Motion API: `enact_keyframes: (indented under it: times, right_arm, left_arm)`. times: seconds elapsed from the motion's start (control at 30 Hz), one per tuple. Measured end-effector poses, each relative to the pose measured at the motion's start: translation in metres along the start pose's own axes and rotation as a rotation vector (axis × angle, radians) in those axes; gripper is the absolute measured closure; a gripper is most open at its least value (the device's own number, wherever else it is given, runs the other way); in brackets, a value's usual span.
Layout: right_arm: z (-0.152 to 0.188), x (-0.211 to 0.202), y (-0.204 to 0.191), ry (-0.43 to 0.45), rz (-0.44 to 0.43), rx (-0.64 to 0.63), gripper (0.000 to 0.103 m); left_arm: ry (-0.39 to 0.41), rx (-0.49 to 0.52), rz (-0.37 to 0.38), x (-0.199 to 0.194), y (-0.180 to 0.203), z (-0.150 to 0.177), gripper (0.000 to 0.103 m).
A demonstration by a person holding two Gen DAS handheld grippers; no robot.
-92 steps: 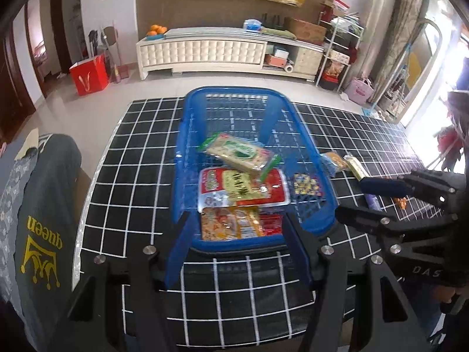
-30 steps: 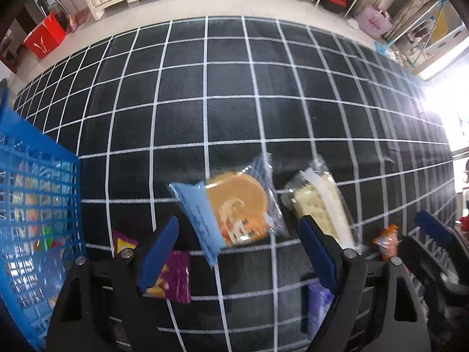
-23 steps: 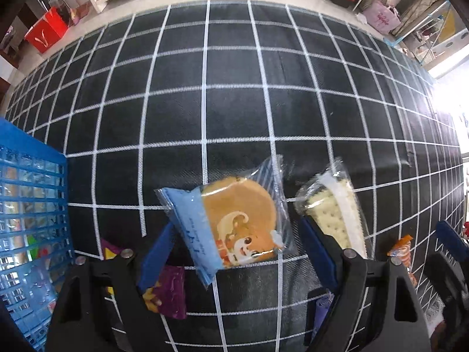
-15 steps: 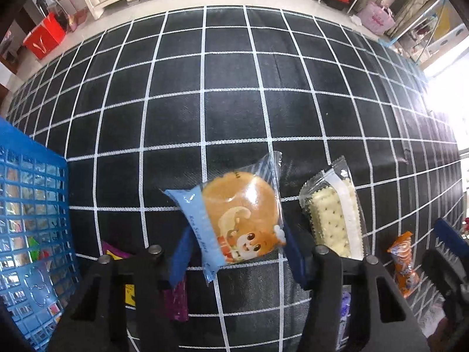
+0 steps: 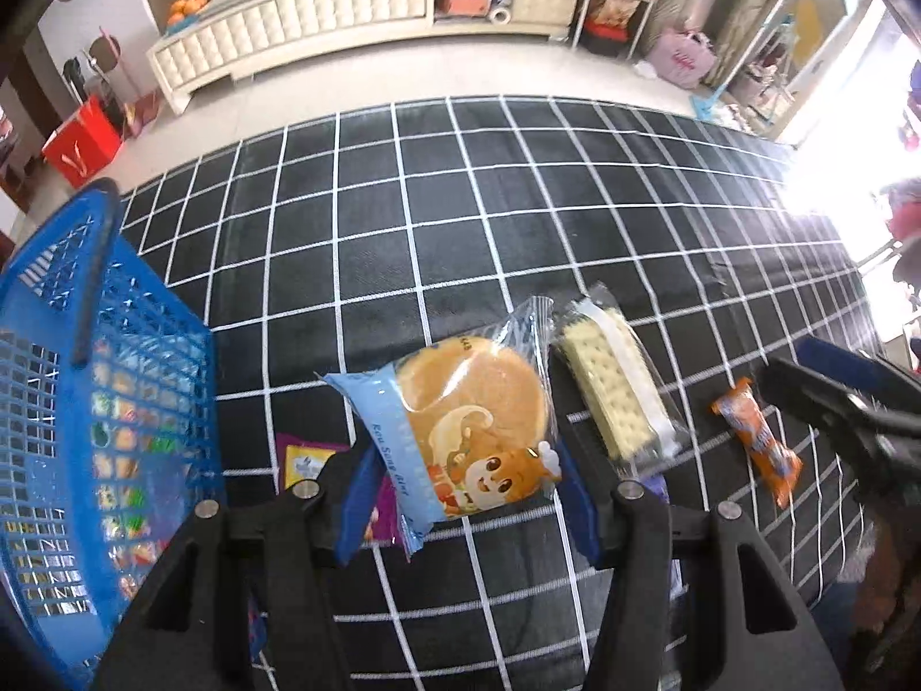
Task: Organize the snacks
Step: 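Grasp the round bun bag with the left gripper while the right gripper grasps the cracker pack, then carry the bun bag and cracker pack over the basket with both grippers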
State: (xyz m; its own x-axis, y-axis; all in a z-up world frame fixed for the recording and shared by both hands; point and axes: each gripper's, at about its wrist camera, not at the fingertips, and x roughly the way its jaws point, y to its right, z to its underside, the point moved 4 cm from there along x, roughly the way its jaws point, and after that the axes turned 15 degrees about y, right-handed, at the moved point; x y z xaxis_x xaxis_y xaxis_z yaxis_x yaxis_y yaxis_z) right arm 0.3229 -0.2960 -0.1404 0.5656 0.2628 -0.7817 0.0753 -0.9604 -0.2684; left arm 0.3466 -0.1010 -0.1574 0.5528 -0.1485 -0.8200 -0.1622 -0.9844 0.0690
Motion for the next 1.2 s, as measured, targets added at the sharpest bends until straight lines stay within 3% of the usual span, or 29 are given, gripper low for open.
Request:
enact_keyframes:
  times: [0.1,0.2,0.33,0.5,0.73,0.8,0.97,1.2]
  right_arm:
    - [0.003,0.008,-0.012,-0.013,-0.007,-0.032,0.026]
    - [0.007,0.02,-0.024,-0.03,-0.001,-0.061,0.026]
    - [0.015,0.039,-0.041,-0.064,-0.015,-0.113,0.026]
    - [0.024,0.062,-0.05,-0.107,0.0,-0.149,0.026]
    - [0.029,0.079,-0.056,-0.109,0.009,-0.178,0.026]
    - [0.03,0.079,-0.056,-0.1,0.009,-0.191,0.028]
    - [0.035,0.078,-0.053,-0.091,0.044,-0.225,0.049]
    - [0.048,0.071,-0.057,-0.045,0.059,-0.293,0.057]
  left_arm:
    - [0.029,0.023,-0.005,-0.017,-0.005,0.008,0.05]
    - [0.036,0.066,-0.078,-0.022,-0.011,0.01,0.05]
    - [0.031,0.042,-0.075,-0.018,-0.026,0.014,0.05]
    - [0.033,0.049,-0.08,-0.009,-0.018,0.016,0.05]
    - [0.019,0.068,-0.101,0.0,-0.017,0.015,0.05]
    - [0.016,0.062,-0.095,0.0,-0.019,0.017,0.05]
    - [0.025,0.074,-0.092,-0.002,-0.017,0.019,0.05]
    - [0.03,0.078,-0.085,-0.007,-0.016,0.023,0.05]
